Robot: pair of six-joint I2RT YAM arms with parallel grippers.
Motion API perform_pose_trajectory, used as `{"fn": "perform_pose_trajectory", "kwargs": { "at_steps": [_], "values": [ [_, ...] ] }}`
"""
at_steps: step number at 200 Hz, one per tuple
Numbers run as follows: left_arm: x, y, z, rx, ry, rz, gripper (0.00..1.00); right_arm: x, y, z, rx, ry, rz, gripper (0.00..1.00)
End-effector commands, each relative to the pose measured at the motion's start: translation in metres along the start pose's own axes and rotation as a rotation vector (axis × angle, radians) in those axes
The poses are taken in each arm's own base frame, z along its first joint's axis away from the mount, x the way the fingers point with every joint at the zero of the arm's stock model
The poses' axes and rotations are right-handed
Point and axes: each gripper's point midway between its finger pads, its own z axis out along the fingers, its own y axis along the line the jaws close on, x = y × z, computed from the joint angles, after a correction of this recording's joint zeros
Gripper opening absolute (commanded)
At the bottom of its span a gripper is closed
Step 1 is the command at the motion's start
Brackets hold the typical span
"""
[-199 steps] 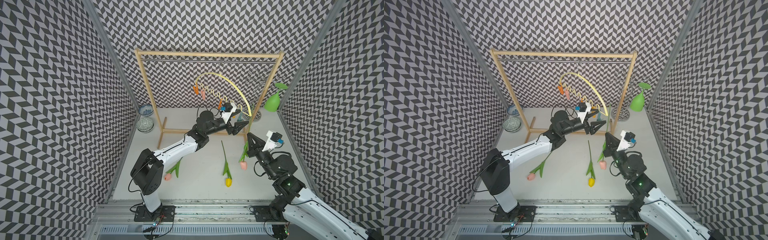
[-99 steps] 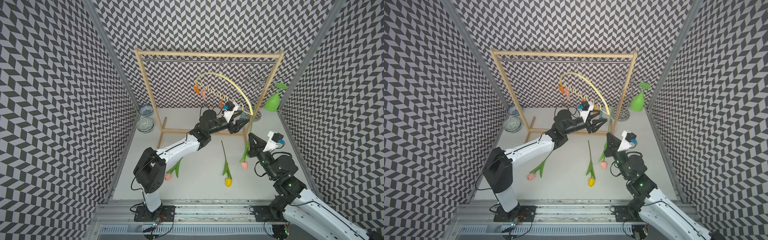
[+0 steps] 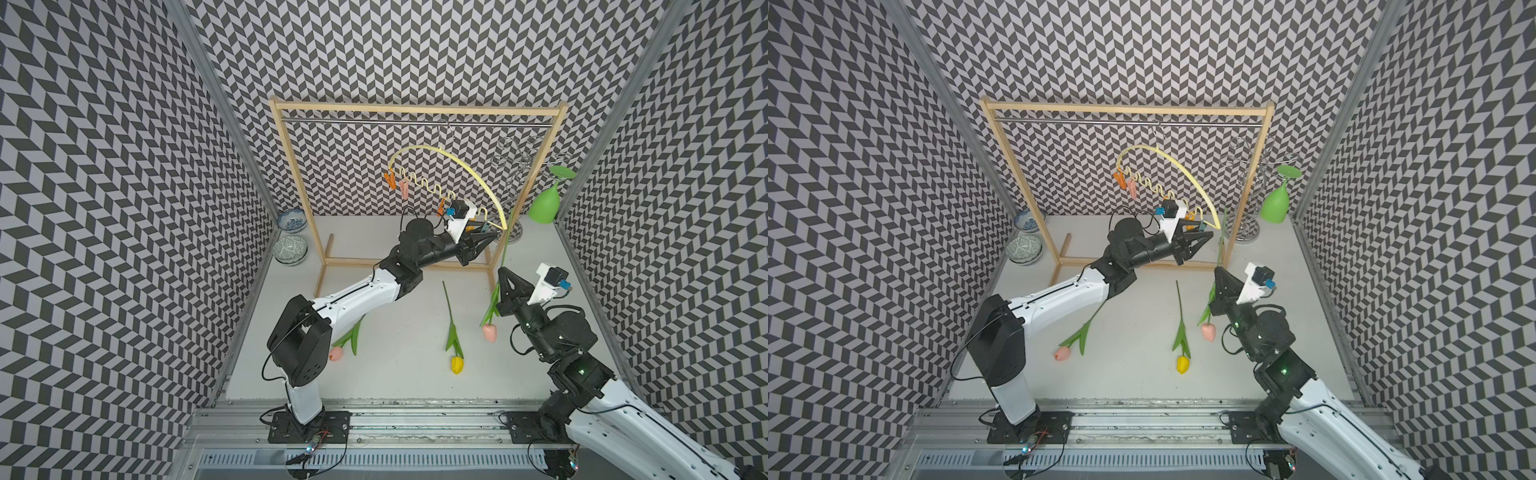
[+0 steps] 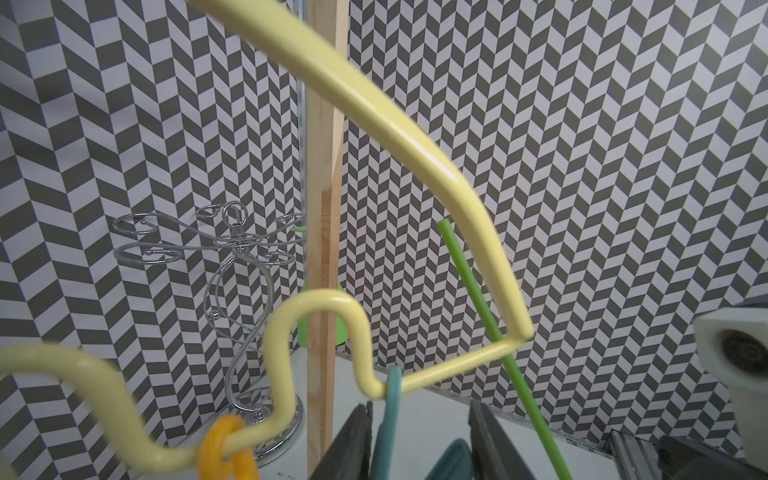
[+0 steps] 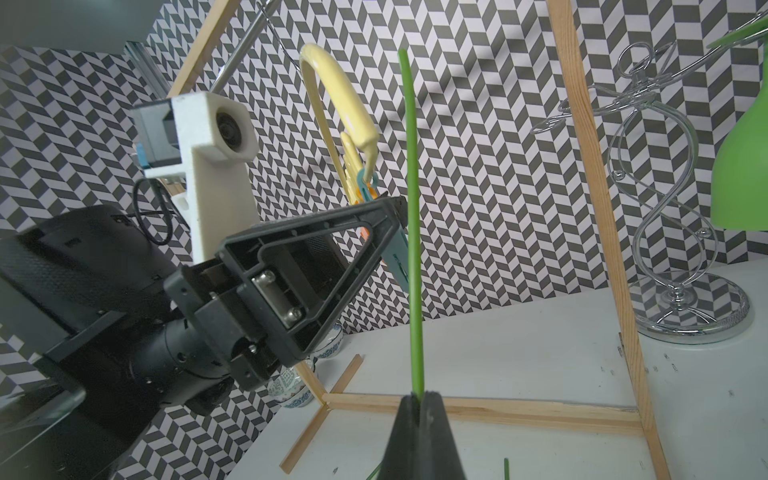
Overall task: Dry the flowers on a clothes hanger
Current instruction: Open the clamp at the hanger.
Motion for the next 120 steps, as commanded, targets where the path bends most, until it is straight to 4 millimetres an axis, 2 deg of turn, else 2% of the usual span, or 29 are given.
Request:
{"fn": "perform_pose_trajectory", "kwargs": {
  "at_steps": [1, 19, 41, 91, 120],
  "values": [
    [-0.007, -0.007, 0.003, 0.010, -0.021, -0.012, 0.37, 0.005, -0.004, 0.001, 0.008, -0.002, 0.034, 0.00],
    [-0.007, -0.007, 0.003, 0.005, -0.021, -0.017, 0.32, 0.006, -0.005, 0.002, 0.016, 0.001, 0.044, 0.00],
    [-0.008, -0.006, 0.002, 0.002, -0.023, -0.023, 0.32, 0.007, -0.006, 0.004, 0.025, 0.003, 0.061, 0.00],
    [-0.017, -0.010, -0.001, 0.008, -0.044, -0.066, 0.32, 0.023, -0.006, 0.018, 0.021, 0.050, 0.108, 0.00],
    [-0.023, -0.013, -0.004, 0.017, -0.062, -0.089, 0.30, 0.020, -0.011, 0.026, 0.023, 0.022, 0.157, 0.00]
  ]
}}
